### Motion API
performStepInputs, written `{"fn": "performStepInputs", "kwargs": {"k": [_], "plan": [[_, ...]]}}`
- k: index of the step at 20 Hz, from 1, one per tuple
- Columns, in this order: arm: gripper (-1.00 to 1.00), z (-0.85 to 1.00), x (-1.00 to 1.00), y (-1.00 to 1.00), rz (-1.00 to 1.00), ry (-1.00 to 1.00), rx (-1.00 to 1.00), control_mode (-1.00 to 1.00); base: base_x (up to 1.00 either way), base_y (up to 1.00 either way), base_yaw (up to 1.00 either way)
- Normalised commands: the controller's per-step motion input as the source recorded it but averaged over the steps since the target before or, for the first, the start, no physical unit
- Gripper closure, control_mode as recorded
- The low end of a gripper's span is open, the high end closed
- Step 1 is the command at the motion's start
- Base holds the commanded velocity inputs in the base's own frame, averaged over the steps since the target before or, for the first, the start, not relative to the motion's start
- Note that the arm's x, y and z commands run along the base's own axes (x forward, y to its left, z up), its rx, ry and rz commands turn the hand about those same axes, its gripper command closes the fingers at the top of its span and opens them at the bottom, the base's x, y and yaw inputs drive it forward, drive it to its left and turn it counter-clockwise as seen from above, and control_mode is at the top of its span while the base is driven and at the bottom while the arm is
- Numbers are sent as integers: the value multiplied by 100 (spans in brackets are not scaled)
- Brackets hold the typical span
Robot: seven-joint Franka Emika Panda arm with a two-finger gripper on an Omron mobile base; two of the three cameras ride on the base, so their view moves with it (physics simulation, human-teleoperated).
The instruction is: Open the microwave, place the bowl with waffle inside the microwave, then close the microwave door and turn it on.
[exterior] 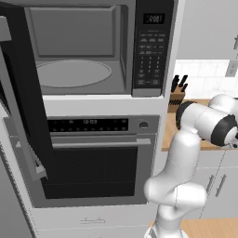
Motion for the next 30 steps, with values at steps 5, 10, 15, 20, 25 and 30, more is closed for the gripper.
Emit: {"fn": "performStepInputs", "kwargs": {"k": [5, 10, 15, 20, 25, 30], "plan": [[100, 29, -100, 5, 0, -22, -5, -100, 0, 0, 0], [100, 20, -98, 54, 7, -9, -13, -100, 0, 0, 0], [100, 31, -77, 66, 14, -25, -20, -100, 0, 0, 0], [100, 25, -60, 22, -8, -20, -5, -100, 0, 0, 0], [100, 16, -5, 47, -32, 9, -10, -100, 0, 0, 0], [100, 28, 0, 96, -21, 36, -27, -100, 0, 0, 0]]}}
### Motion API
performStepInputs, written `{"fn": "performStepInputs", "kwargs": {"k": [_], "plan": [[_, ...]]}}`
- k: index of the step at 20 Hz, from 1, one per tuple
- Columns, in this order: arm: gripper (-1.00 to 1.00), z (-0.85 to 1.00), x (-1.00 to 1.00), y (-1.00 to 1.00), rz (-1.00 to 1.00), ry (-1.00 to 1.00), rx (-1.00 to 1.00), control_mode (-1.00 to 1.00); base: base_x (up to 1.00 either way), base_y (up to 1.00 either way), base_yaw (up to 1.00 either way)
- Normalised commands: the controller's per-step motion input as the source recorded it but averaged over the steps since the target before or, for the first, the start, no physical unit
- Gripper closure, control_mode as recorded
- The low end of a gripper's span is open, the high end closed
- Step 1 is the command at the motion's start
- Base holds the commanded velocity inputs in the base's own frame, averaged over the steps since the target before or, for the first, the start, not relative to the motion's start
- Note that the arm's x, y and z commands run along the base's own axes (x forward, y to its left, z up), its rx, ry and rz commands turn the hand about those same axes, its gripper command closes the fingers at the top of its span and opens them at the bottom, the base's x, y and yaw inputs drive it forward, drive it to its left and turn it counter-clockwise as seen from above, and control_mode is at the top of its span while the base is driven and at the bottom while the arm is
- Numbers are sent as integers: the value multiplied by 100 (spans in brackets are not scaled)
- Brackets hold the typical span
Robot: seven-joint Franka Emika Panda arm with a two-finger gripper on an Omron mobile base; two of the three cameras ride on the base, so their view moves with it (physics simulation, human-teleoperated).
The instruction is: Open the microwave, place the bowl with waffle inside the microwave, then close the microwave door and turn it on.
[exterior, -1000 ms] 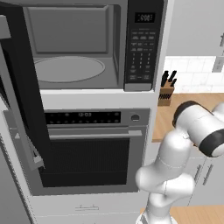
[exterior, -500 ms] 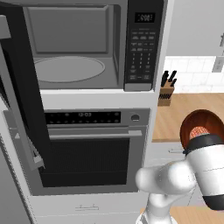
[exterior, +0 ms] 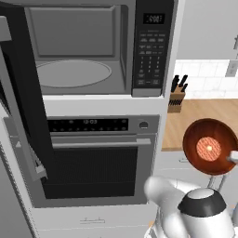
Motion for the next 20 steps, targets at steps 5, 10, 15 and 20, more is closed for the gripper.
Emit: {"fn": "performStepInputs", "kwargs": {"k": [5, 10, 15, 20], "plan": [[100, 50, -27, 90, -17, 16, -13, -100, 0, 0, 0], [100, 86, -33, 69, -8, 16, -2, -100, 0, 0, 0], [100, 100, -37, 33, -3, 17, 1, -100, 0, 0, 0], [100, 95, -18, 36, 0, 16, 11, -100, 0, 0, 0]]}}
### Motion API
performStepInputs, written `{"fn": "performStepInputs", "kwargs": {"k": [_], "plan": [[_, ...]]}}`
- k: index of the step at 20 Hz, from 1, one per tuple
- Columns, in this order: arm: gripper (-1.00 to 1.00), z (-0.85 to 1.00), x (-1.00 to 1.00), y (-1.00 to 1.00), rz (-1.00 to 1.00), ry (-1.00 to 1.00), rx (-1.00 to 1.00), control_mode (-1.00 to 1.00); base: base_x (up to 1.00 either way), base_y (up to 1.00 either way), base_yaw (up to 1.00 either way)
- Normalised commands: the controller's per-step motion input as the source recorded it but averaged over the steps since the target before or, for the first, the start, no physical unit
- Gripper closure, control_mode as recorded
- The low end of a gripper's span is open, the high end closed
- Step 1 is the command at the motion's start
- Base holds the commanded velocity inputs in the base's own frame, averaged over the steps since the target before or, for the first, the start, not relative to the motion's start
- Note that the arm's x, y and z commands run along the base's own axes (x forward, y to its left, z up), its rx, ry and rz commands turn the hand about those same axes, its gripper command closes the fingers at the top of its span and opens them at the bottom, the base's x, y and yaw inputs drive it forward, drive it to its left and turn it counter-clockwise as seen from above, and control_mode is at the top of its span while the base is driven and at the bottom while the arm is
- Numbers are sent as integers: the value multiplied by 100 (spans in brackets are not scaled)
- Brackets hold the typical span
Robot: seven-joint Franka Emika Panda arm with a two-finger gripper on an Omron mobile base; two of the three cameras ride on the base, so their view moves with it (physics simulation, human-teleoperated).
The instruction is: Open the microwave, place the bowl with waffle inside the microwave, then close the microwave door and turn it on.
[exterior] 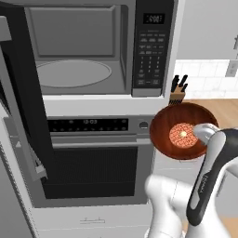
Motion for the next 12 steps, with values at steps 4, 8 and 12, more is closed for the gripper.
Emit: {"fn": "performStepInputs", "kwargs": {"k": [4, 8, 12], "plan": [[100, 54, -10, 58, 0, 4, 15, -100, 0, 0, 0], [100, 13, -4, 89, -7, -8, 8, -100, 0, 0, 0], [100, 10, -17, 88, -13, -15, 10, -100, 0, 0, 0]]}}
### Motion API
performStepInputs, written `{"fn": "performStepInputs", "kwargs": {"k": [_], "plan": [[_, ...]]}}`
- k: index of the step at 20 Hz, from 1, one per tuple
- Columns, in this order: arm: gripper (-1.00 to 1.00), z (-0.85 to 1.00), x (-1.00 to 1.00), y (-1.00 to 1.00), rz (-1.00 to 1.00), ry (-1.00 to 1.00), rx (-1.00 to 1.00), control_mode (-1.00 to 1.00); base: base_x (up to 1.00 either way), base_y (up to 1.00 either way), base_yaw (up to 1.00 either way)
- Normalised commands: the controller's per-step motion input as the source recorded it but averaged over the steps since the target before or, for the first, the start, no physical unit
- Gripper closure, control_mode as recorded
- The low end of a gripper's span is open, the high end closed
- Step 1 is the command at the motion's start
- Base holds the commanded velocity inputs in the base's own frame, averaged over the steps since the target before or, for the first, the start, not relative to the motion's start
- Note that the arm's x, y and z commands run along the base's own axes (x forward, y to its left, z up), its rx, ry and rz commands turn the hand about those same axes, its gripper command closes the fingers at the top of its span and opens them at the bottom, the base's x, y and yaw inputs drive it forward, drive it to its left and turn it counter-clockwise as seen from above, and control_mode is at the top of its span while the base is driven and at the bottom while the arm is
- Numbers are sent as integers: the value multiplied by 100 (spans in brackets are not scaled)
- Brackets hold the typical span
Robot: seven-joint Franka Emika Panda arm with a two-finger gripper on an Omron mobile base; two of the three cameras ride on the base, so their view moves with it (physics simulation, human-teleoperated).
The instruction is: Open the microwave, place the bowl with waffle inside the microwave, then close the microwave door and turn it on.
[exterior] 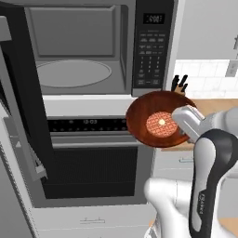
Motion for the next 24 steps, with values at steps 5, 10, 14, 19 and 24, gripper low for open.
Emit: {"fn": "performStepInputs", "kwargs": {"k": [5, 10, 14, 19, 24], "plan": [[100, 37, -22, 62, -1, -3, 21, -100, 0, 0, 0], [100, 19, -9, 78, -16, -28, 18, -100, 0, 0, 0], [100, 2, 0, 90, -47, -18, 3, -100, 0, 0, 0], [100, 19, 7, 66, -32, 2, 7, -100, 0, 0, 0], [100, 32, 32, 10, 1, 11, 21, -100, 0, 0, 0]]}}
